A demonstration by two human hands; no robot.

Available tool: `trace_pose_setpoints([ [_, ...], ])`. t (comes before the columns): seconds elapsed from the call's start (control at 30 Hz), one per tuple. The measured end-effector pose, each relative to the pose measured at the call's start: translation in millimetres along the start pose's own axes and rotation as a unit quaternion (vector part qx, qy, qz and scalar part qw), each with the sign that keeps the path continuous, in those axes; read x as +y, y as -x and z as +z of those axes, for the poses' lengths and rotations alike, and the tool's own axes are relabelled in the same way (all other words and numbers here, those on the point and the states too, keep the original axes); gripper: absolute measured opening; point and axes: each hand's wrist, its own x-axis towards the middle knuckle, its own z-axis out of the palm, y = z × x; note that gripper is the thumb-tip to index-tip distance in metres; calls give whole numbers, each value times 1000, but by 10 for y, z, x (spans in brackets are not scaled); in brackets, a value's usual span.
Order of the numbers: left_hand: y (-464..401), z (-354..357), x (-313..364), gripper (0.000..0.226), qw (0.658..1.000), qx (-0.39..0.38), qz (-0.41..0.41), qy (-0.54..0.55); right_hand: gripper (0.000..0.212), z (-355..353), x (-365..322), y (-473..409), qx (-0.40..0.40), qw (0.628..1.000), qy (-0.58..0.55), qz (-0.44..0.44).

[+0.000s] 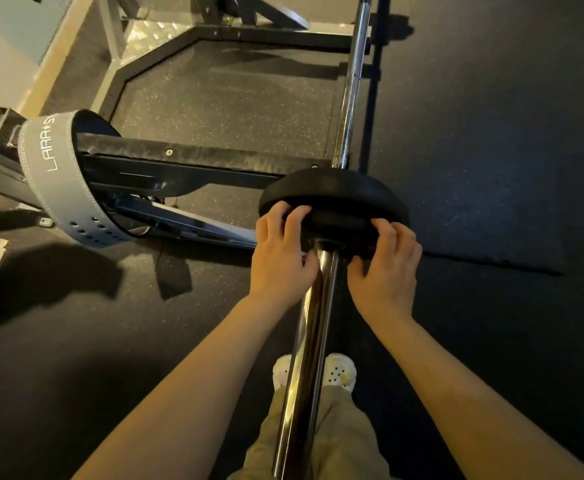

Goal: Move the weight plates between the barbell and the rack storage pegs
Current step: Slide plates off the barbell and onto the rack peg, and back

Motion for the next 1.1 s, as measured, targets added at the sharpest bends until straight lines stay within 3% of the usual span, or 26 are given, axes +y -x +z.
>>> trace_pose_setpoints([
  [0.3,80,97,-58,64,999,35,19,23,66,-11,50,55,12,999,25,-34],
  [0.67,-89,84,-231,51,997,48,44,-46,50,-21,-8,-110,34,993,98,-57],
  [0.87,-95,176,-311,46,996,62,59,15,48,4,-38,-91,26,994,94,-57],
  [1.1,-47,258,-418,46,994,61,4,86,45,-130,-167,-265,-30,976,179,-120],
])
